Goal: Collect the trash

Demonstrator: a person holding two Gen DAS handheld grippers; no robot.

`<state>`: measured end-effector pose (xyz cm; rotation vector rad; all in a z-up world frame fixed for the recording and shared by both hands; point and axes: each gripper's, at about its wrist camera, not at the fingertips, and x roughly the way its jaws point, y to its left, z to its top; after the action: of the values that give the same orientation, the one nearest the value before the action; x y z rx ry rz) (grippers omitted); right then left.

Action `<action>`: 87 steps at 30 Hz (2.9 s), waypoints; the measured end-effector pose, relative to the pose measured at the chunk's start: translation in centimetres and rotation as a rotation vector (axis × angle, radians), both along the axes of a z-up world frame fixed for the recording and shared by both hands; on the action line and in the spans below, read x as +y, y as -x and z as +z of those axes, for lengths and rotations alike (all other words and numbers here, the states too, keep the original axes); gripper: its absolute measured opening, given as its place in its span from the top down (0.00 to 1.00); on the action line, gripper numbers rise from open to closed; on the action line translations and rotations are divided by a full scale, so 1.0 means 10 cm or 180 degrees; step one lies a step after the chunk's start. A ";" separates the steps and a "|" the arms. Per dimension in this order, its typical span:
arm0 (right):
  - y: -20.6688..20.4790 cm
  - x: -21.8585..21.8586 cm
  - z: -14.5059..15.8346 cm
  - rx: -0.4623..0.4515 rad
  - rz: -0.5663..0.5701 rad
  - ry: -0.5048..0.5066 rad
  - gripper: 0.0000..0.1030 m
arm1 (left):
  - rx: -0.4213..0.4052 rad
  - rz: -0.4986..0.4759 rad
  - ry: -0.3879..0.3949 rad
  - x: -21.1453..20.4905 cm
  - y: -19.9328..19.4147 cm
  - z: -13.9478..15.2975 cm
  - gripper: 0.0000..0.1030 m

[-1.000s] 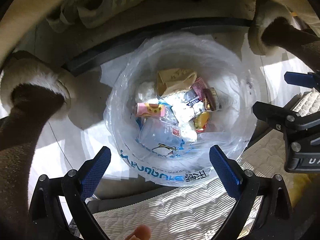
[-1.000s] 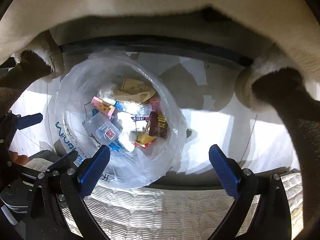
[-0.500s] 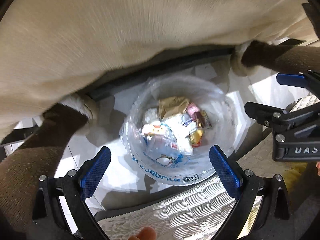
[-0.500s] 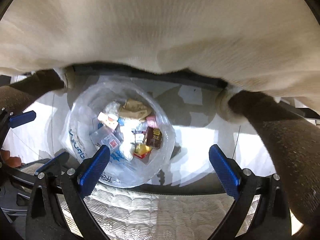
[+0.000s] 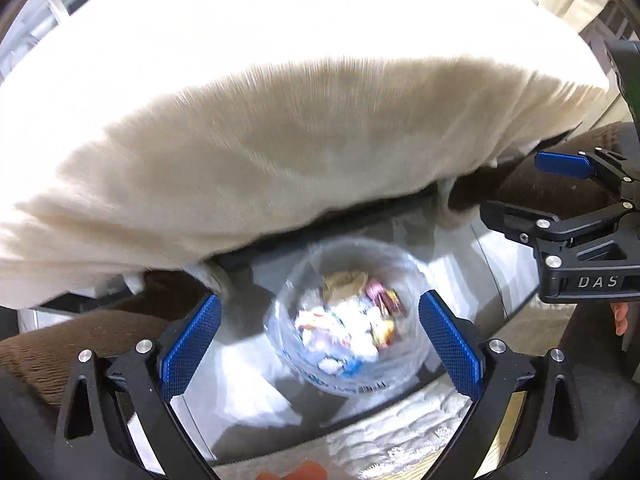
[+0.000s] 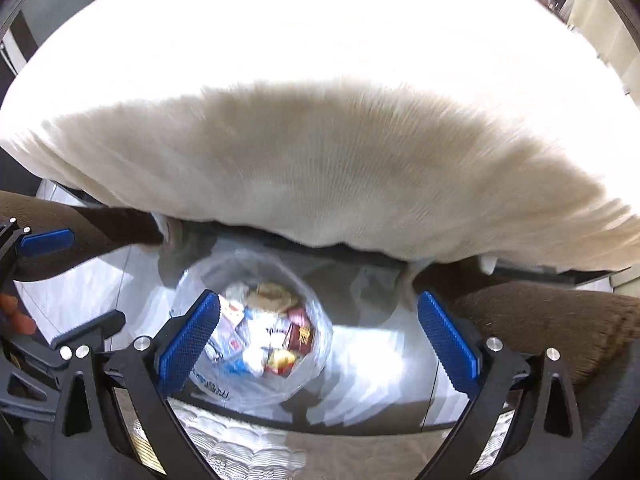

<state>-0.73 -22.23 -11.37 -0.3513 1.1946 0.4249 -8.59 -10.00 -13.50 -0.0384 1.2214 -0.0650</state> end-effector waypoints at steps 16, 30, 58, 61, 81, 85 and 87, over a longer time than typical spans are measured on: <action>0.04 -0.11 0.88 -0.0726 0.0295 -0.0281 0.05 | -0.0890 0.0160 0.0081 0.27 0.04 0.79 0.06; -0.43 -0.16 1.40 -0.1081 0.0303 -0.0514 0.05 | -0.1455 0.0296 0.0122 0.72 -0.14 1.42 0.06; -1.90 0.19 2.47 -0.1655 0.0391 -0.1244 0.05 | -0.2337 0.0106 0.0152 1.37 -1.45 2.38 0.06; -2.04 0.22 2.56 -0.1691 0.0419 -0.1428 0.05 | -0.2467 0.0066 0.0218 1.40 -1.59 2.46 0.06; -2.36 0.31 1.91 -0.1773 0.0519 -0.1178 0.05 | -0.2247 -0.0230 0.0347 1.40 -1.92 1.83 0.06; -2.31 0.30 1.88 -0.1755 0.0518 -0.1232 0.05 | -0.2302 -0.0310 0.0396 1.32 -1.83 1.85 0.06; -2.29 0.29 1.86 -0.1741 0.0533 -0.1192 0.05 | -0.2294 -0.0289 0.0368 1.32 -1.79 1.84 0.06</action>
<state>22.14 -19.33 7.21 -0.2210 0.5389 0.6378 9.29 3.20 4.89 -0.0544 0.4974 -0.2098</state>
